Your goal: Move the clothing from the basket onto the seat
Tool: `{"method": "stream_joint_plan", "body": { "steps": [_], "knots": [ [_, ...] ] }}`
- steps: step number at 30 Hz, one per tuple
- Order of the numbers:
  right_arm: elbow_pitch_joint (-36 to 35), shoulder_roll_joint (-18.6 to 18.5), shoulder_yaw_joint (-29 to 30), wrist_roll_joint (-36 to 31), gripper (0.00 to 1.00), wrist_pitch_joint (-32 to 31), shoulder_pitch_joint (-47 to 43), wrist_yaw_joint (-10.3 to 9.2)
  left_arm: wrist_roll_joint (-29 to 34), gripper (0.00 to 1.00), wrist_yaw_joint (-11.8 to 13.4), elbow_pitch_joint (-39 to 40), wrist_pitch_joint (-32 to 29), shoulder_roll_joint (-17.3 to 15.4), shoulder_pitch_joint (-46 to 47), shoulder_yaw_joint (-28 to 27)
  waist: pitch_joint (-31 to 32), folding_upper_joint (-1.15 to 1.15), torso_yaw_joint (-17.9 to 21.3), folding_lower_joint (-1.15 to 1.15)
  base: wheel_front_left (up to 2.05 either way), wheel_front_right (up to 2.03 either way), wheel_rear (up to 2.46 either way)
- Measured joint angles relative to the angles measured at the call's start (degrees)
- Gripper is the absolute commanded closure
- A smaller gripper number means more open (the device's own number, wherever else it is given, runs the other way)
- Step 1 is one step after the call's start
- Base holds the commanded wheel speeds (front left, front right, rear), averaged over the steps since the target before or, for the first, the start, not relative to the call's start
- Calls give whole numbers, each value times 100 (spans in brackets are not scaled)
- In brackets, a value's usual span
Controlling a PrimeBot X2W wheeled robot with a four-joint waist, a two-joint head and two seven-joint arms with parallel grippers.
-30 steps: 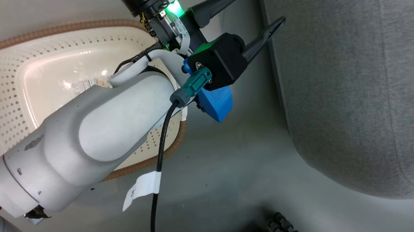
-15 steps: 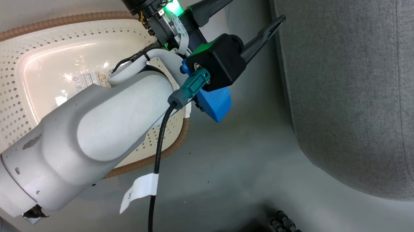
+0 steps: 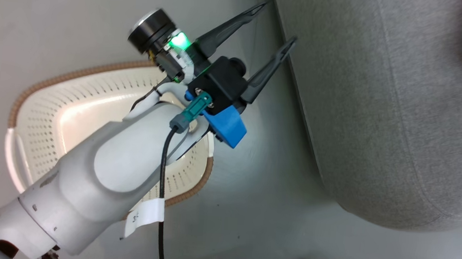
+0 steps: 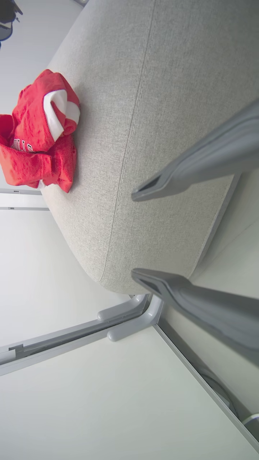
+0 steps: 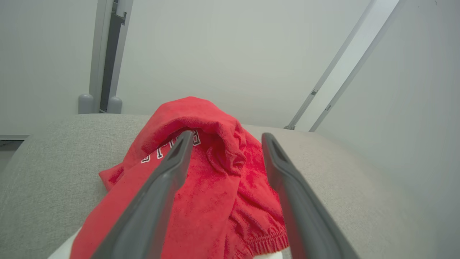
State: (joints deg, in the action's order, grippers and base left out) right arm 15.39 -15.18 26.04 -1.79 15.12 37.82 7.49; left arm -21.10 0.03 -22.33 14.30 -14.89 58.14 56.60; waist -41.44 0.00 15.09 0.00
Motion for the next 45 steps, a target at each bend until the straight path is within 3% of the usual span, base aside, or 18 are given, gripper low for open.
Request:
{"method": "stream_joint_plan", "body": {
  "steps": [6, 21, 28, 37, 45],
  "knots": [
    [-369, 191, -622, 15, 0, 0, -439, 0, -211, 0, 189, -107, 64, 33, -564, -423, 715, 0, -146, 0, 0, 0, 0],
    [-520, 511, -2165, 89, 0, -1, -1170, 0, 230, 0, 436, 568, 73, 265, -2340, -2486, 2268, 0, -988, -1, 0, 0, 0],
    [-322, 704, -2601, 196, 0, -1, -1553, 0, 553, 0, 278, 737, 77, 433, -3205, -3374, 2873, 0, -1323, -1, 0, 0, 0],
    [-103, 895, -2616, 369, 0, 0, -2325, 0, 905, 0, -22, 964, 77, 687, -4337, -4424, 3543, 0, -1541, -1, 0, 0, 0],
    [-91, 1025, -2595, 449, 0, 0, -2993, 0, 1215, 0, -345, 1110, 76, 926, -5141, -4962, 3999, 0, -1653, -1, 0, 0, 0]
  ]
}}
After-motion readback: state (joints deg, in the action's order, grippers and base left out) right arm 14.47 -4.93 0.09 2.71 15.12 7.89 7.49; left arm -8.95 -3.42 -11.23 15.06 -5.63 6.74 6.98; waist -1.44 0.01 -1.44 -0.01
